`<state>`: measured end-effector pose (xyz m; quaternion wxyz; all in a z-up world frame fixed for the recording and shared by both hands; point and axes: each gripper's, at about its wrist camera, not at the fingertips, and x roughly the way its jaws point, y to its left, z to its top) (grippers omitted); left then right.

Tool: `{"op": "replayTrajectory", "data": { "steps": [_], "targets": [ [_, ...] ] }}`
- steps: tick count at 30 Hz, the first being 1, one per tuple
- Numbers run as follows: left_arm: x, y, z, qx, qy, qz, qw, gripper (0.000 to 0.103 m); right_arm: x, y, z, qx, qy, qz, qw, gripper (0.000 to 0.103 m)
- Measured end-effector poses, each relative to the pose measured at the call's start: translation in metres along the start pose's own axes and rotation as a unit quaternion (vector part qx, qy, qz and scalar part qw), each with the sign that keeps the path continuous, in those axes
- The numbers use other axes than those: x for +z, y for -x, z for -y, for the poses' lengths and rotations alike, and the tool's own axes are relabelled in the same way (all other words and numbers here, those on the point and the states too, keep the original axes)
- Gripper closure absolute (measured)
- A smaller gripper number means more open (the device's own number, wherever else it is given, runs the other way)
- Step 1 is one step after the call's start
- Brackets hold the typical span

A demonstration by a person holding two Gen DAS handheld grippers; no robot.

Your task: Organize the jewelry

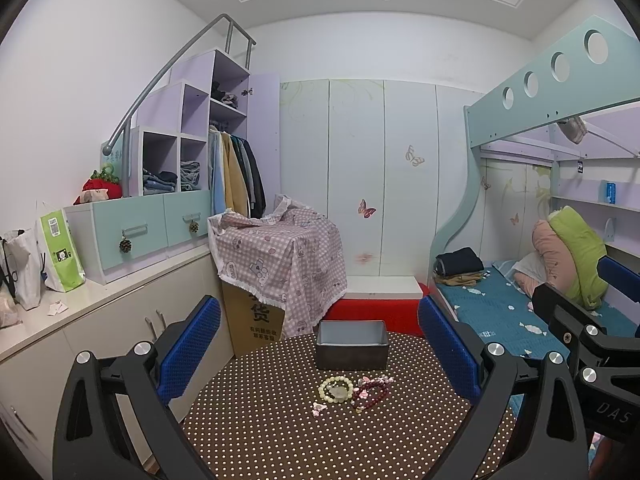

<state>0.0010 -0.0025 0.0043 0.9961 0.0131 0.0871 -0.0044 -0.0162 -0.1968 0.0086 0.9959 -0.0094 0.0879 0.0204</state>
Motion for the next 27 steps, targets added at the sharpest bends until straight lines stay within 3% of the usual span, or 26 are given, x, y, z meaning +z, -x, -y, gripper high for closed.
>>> {"op": "replayTrajectory", "data": {
  "steps": [27],
  "targets": [
    [-0.003,-0.0048,0.0001,0.001,-0.003,-0.006,1.0,0.007,-0.0043,-0.0016,0.0098,0.0,-0.001,-0.003,1.0,0.008]
  ]
}}
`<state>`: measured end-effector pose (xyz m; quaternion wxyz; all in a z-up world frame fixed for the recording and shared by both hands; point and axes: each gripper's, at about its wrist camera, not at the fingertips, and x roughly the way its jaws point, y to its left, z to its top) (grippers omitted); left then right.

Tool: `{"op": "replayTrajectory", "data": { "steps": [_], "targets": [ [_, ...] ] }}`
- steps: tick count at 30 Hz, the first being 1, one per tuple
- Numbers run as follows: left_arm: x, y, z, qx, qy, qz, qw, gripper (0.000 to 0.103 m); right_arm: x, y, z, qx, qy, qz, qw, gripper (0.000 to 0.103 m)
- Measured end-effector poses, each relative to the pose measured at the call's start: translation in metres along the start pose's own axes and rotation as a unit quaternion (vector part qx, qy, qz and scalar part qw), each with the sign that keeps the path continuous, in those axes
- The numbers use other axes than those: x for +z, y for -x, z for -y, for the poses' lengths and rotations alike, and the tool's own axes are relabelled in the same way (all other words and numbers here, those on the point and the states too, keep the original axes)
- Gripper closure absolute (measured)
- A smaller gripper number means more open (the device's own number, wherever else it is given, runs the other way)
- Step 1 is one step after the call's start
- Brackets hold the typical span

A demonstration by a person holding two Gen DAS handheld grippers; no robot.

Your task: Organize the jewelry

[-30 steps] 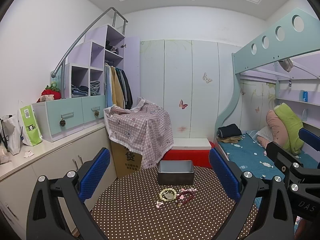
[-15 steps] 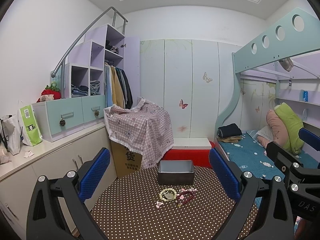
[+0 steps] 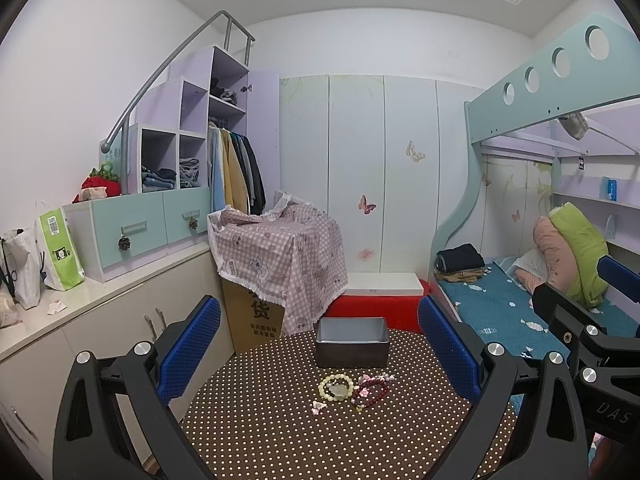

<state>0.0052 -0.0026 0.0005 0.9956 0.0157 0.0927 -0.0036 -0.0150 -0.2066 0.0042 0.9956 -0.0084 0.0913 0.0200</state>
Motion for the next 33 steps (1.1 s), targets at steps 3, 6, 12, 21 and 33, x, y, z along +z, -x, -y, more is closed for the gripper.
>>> {"op": "replayTrajectory", "data": {
  "steps": [3,6,12,21,33],
  "targets": [
    [-0.001,-0.002,0.0,0.001,-0.001,-0.003,1.0,0.007,0.0,-0.01,-0.002,0.0,-0.001,-0.003,1.0,0.008],
    [-0.004,-0.008,0.001,0.0,-0.001,-0.006,1.0,0.007,-0.001,-0.013,-0.003,0.001,-0.002,-0.006,1.0,0.008],
    [-0.008,-0.021,0.001,0.0,-0.004,-0.016,0.9999,0.007,-0.004,-0.026,-0.005,0.004,-0.005,-0.016,1.0,0.008],
    [-0.022,-0.061,-0.005,-0.018,0.001,-0.061,0.998,0.007,-0.02,-0.07,-0.008,0.01,-0.005,-0.062,0.998,0.008],
    [-0.115,-0.165,-0.034,-0.033,0.026,-0.237,0.9706,0.007,-0.087,-0.176,-0.003,0.013,-0.009,-0.205,0.979,0.008]
  ]
}}
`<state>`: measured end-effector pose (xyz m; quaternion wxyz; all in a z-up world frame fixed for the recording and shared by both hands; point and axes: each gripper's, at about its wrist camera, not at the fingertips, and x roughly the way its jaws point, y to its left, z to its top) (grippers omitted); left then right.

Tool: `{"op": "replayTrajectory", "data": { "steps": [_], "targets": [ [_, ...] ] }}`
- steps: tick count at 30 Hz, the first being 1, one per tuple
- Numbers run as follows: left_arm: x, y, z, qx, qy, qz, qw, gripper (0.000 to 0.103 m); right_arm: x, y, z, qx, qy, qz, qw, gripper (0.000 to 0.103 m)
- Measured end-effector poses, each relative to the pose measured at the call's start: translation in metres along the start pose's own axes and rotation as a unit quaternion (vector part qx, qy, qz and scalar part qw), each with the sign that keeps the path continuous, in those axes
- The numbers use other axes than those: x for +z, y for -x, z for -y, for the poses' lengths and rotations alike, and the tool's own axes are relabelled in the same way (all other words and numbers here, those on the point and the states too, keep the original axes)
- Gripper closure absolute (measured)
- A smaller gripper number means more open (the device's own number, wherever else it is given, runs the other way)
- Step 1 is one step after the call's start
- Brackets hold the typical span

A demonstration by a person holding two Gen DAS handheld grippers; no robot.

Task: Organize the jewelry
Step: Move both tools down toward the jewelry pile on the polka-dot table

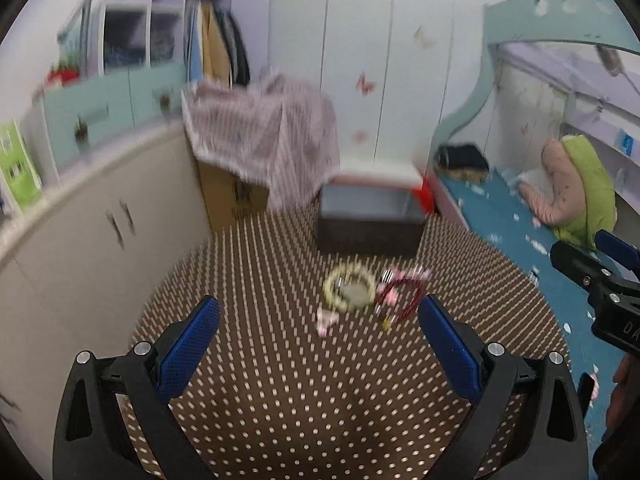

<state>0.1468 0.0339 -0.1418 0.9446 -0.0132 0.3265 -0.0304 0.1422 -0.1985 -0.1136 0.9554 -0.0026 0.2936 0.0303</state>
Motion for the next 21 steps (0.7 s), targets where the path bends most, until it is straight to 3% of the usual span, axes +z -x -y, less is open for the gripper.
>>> {"op": "replayTrajectory", "data": {
  "steps": [6,15,18,19,21],
  "targets": [
    [-0.014,-0.055,-0.02,-0.001,0.039,-0.071,0.9967,0.007,-0.018,-0.057,-0.001,0.004,0.004,-0.068,0.998,0.008],
    [-0.022,-0.11,-0.016,0.036,0.007,-0.127,0.9912,0.01,-0.036,-0.112,-0.004,0.016,0.009,-0.126,0.992,0.008],
    [-0.022,-0.118,-0.016,0.037,0.003,-0.136,0.99,0.019,-0.038,-0.121,-0.005,0.022,0.007,-0.136,0.99,0.008],
    [-0.022,-0.12,-0.015,0.037,0.002,-0.136,0.99,0.03,-0.038,-0.123,-0.005,0.024,0.007,-0.139,0.99,0.008],
    [-0.023,-0.123,-0.015,0.035,-0.005,-0.137,0.9899,0.04,-0.037,-0.127,-0.006,0.032,0.006,-0.141,0.989,0.008]
  ]
}}
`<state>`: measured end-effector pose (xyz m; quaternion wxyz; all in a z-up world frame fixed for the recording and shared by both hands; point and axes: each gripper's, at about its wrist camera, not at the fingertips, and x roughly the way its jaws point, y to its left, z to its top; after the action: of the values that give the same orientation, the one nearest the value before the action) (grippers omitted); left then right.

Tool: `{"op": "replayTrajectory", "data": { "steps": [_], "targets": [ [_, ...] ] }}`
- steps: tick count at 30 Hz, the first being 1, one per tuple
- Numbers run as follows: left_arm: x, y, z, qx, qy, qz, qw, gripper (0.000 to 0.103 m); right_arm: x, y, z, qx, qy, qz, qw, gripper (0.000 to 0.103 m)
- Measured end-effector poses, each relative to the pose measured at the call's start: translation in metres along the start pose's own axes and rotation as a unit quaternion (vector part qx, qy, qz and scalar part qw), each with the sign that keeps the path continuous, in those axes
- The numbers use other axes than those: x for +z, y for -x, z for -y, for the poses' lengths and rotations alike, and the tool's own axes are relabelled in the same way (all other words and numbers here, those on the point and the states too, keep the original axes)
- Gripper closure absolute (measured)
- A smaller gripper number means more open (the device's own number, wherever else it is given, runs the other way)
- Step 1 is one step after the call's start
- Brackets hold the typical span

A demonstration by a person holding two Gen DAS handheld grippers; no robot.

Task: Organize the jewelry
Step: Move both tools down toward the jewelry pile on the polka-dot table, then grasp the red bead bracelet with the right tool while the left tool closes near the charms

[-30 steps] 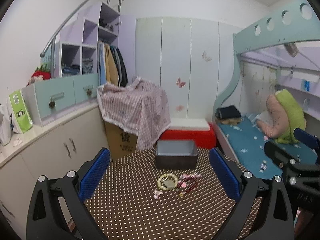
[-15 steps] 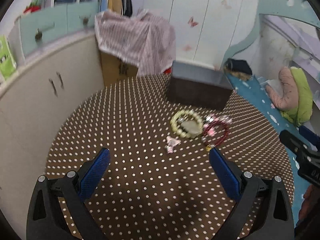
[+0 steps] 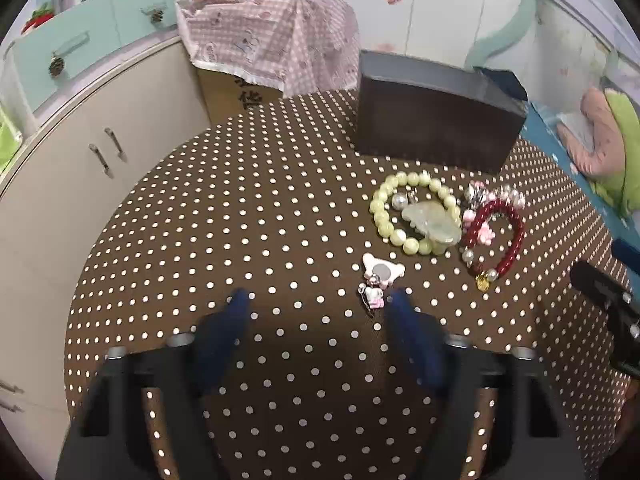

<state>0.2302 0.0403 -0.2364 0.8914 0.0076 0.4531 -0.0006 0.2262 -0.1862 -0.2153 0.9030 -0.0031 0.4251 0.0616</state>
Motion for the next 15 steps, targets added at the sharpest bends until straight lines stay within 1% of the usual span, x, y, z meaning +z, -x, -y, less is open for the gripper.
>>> {"op": "replayTrajectory", "data": {
  "steps": [2,3,4,5,7,9,13,15],
  "targets": [
    [0.0,-0.001,-0.001,-0.002,0.0,0.001,1.0,0.043,0.003,-0.004,-0.002,0.006,0.003,-0.001,1.0,0.008],
    [0.001,-0.001,-0.001,-0.002,-0.001,0.002,1.0,0.047,0.003,-0.004,-0.003,0.007,0.004,-0.002,1.0,0.008],
    [0.001,0.0,0.0,-0.003,-0.004,0.005,1.0,0.054,0.004,-0.007,-0.005,0.009,0.007,-0.004,1.0,0.008],
    [0.0,0.0,0.001,-0.006,-0.009,0.008,0.9999,0.06,0.005,-0.009,-0.007,0.015,0.008,-0.005,1.0,0.008],
    [0.0,0.002,0.002,-0.008,-0.017,0.014,0.9997,0.086,0.006,-0.014,-0.011,0.026,0.008,-0.01,1.0,0.008],
    [0.0,0.003,0.001,-0.008,-0.017,0.014,0.9997,0.101,0.008,-0.021,-0.013,0.026,0.003,-0.021,0.999,0.008],
    [0.002,0.003,-0.008,-0.031,-0.003,0.014,0.9994,0.103,0.014,-0.031,-0.015,0.027,-0.006,-0.02,0.999,0.008],
    [0.002,0.004,-0.013,-0.054,0.01,0.012,0.9984,0.103,0.017,-0.036,-0.014,0.034,-0.015,-0.017,0.999,0.008]
  ]
}}
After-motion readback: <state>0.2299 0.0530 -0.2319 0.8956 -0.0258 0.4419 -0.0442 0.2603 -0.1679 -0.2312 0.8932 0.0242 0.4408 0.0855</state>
